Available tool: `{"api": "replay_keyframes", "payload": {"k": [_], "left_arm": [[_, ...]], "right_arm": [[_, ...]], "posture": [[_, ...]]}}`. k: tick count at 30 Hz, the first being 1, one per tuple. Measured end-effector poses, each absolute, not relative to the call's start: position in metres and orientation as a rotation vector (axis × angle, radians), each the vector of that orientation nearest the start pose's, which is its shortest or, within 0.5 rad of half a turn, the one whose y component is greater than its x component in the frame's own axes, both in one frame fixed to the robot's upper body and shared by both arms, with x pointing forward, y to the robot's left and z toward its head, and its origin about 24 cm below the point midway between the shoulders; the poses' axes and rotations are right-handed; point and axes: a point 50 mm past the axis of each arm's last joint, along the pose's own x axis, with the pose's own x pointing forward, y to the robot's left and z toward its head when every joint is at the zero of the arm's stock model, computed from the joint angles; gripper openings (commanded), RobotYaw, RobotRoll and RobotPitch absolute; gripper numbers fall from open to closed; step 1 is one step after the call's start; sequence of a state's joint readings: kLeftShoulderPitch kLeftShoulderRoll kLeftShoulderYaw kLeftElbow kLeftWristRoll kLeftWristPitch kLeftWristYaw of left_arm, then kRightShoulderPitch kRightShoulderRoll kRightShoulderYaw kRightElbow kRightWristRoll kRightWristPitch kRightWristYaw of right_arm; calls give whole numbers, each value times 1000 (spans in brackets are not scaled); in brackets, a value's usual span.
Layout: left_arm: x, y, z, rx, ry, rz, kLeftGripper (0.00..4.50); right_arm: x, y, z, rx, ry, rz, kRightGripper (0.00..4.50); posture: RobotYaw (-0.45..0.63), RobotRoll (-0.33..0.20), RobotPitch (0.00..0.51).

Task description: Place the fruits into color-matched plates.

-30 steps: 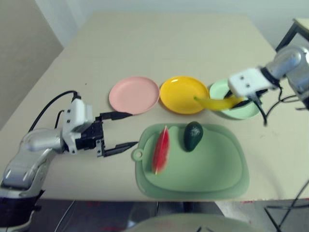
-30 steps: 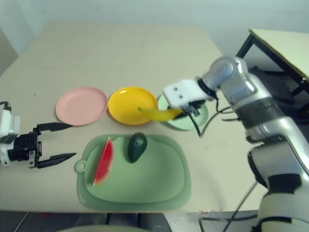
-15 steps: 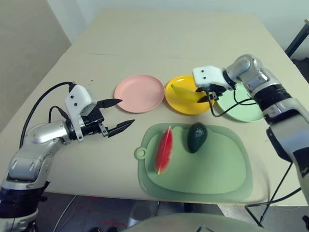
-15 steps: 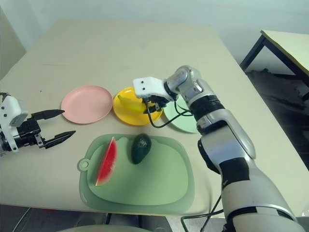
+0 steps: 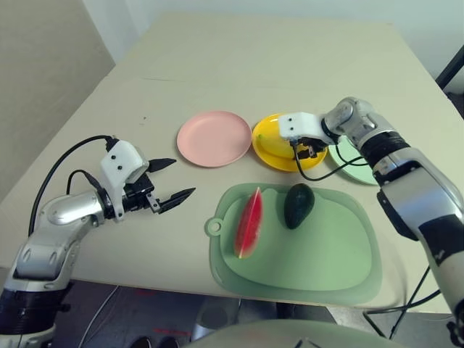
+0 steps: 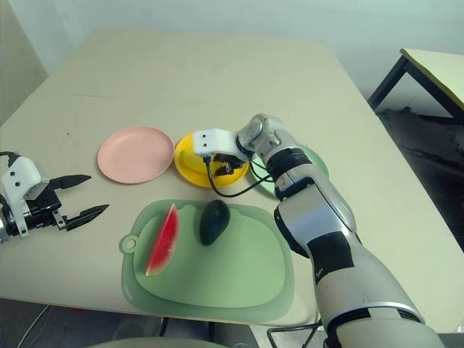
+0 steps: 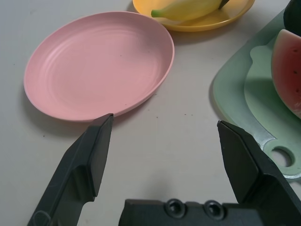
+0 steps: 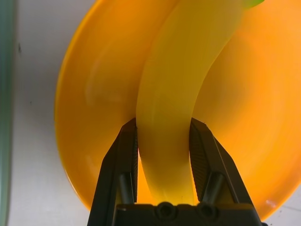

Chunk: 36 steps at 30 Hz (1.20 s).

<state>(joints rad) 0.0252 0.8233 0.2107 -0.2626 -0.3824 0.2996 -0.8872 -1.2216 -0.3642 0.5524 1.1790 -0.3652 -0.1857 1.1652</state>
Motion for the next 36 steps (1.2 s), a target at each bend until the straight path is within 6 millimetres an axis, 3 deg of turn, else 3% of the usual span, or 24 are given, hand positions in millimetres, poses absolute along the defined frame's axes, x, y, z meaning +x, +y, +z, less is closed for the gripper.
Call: {"api": "replay_keyframes", "payload": {"k": [5,13,14,18,21,26,31,36], "left_arm": [[230,256,139,428,184,-777,4500],[230,256,140,425,182,-775,4500],[231,256,141,426,180,-775,4500],[233,254,144,431,163,-781,4500],[234,252,147,438,149,-808,4500],[231,249,151,455,135,-912,4500],[223,246,154,474,137,-1056,4500],[219,243,155,491,153,-1132,4500]], "right_arm": [[391,-124,146,-1165,525,1246,1505],[391,-128,150,-1191,503,1255,4312],[390,-130,151,-1199,501,1260,4469],[390,-143,169,-1264,483,1277,4469],[386,-149,201,-1372,422,1312,4469],[360,-151,241,-1610,271,1459,4469],[321,-146,241,-1754,144,1610,4469],[294,-128,227,-1727,62,1743,4469]], "posture": [[193,0,95],[182,0,95],[177,0,94],[166,0,97],[159,0,99],[141,0,99],[136,0,98],[131,0,105]]}}
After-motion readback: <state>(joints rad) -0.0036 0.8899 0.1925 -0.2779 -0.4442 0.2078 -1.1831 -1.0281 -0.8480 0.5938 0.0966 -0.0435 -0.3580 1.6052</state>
